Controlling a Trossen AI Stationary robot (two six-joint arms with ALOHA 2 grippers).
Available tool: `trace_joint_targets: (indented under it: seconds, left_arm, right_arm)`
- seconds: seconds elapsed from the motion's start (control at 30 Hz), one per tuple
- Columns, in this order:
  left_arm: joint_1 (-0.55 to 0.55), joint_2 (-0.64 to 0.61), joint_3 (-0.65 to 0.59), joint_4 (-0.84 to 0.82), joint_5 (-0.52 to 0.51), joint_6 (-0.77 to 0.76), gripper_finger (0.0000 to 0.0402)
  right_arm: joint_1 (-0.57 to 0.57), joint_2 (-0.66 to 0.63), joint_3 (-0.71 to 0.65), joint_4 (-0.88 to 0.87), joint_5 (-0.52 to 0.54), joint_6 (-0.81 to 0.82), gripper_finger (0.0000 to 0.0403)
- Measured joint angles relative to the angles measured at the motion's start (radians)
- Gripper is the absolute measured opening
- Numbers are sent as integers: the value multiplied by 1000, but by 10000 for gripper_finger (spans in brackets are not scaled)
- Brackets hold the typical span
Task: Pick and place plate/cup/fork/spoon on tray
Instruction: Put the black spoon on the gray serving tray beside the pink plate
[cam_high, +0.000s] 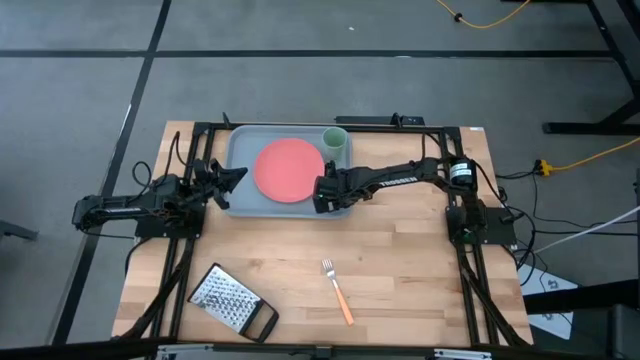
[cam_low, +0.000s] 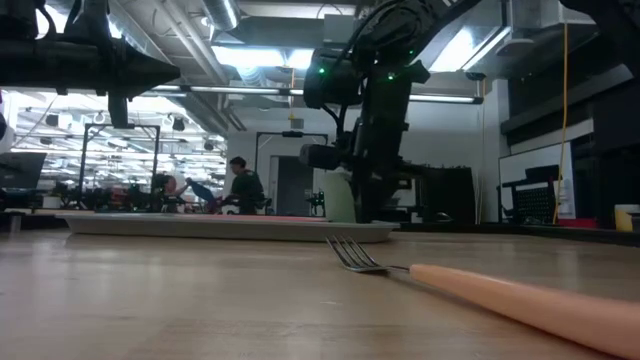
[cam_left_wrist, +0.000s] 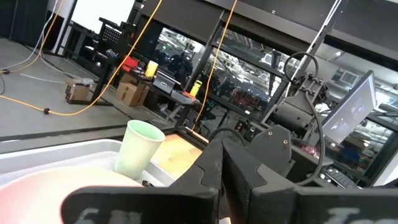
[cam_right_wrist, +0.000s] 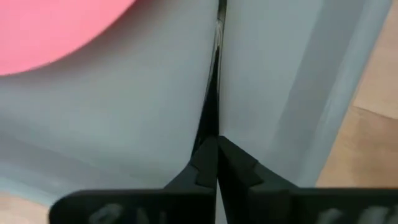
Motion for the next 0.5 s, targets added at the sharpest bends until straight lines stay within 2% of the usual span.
trace_joint_targets:
  seconds: [0.5]
  left_arm:
    - [0,0,0,0,0,0,0]
  right_arm:
    - [1,23,0,51,-22,0,3]
